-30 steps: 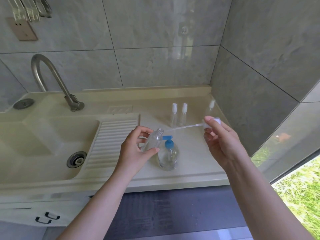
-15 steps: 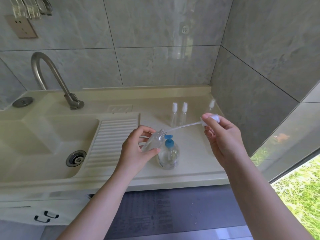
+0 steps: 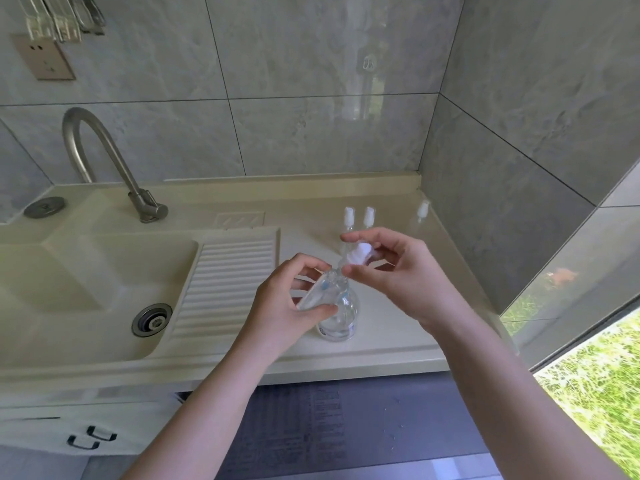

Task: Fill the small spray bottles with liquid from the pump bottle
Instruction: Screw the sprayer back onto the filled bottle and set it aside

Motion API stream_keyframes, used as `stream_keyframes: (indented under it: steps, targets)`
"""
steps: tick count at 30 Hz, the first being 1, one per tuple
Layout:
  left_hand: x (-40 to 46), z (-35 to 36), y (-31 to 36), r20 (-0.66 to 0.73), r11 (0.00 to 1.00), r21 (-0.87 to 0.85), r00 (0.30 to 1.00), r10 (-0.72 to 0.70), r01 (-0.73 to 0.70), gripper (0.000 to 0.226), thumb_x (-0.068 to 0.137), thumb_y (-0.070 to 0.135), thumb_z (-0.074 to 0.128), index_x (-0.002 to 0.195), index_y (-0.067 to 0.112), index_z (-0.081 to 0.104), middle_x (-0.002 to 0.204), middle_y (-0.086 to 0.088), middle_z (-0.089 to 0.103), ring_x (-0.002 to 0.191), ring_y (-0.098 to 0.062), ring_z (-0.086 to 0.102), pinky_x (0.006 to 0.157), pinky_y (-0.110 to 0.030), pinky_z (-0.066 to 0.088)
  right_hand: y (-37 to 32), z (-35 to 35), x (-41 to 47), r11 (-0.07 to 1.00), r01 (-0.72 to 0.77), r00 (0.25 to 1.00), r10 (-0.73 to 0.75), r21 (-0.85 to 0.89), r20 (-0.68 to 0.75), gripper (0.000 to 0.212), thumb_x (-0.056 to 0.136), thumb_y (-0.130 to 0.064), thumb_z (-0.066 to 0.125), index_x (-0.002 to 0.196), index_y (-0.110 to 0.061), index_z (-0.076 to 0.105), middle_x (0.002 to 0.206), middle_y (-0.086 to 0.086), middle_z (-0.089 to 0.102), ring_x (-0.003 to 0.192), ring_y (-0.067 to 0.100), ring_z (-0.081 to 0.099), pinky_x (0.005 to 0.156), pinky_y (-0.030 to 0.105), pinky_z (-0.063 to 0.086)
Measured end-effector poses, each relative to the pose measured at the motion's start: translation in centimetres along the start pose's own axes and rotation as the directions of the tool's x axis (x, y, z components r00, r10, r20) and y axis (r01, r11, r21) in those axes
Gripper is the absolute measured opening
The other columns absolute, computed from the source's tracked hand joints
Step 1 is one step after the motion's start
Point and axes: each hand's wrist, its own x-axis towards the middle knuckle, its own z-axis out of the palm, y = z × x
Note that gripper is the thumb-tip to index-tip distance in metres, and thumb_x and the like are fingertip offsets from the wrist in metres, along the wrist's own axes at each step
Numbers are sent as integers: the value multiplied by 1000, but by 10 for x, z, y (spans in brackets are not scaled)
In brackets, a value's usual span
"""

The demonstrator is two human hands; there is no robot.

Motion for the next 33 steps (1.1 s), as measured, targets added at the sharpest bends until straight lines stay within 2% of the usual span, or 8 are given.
stream_keyframes:
  steps: [5,11,14,20,23,25,28,33]
  targets:
    - [-4,-6,8,56,991,-128,998,-33,40,45,72,10,85,106,32,65,102,20,66,94,-6,65,71,-18,53,-7,-11,7,996,67,985,-57,-61,160,48,85,0,74,122,-29,67,109,2,71,97,14,68,97,40,55]
    - [-7,-8,17,119,971,-234,993,-27,55,44,76,9,83,113,27,67,110,4,70,101,-16,67,94,-37,55,-28,-31,17,982,124,907,-53,-145,418,45,93,-2,66,132,-25,61,116,-2,72,108,14,68,90,27,54]
    - [-8,-4,20,84,965,-261,996,-18,40,45,76,8,84,111,30,67,109,3,71,100,-17,68,95,-43,55,-36,-29,21,970,86,957,-17,-227,289,26,81,-30,81,104,-23,72,91,1,76,84,16,71,78,37,58]
    - [-8,10,24,26,957,-291,1000,1,7,44,76,10,83,111,31,66,111,5,70,105,-16,67,95,-40,55,-38,1,16,798,18,983,-123,-602,-133,69,73,-79,62,58,-17,35,48,-10,37,51,12,37,51,30,29]
    - [-8,11,26,4,937,-348,1000,-7,8,42,76,8,83,109,27,66,109,4,70,102,-15,67,91,-34,55,-35,0,21,967,-80,997,71,-242,-43,67,76,-86,40,95,-29,69,93,-14,67,90,8,62,84,34,49]
    - [-7,10,28,-5,934,-358,1000,-1,-1,40,77,8,82,108,24,65,110,2,69,98,-15,67,85,-29,56,-36,-3,22,944,-221,971,189,244,145,77,80,-78,43,139,-30,55,133,-5,63,120,13,61,109,42,42]
    - [-5,9,28,-26,939,-344,1000,16,-24,38,78,9,82,107,26,64,113,1,67,97,-16,66,84,-30,57,-39,-8,12,756,-321,932,146,571,332,72,90,-61,43,146,-16,44,130,17,64,124,29,61,113,47,37]
    - [-1,7,33,-76,936,-345,996,39,-63,38,79,10,82,107,26,63,114,1,67,92,-14,68,95,-37,53,-35,-18,-1,670,-291,946,94,683,311,65,93,-53,43,145,-13,46,132,20,63,128,31,57,117,46,30]
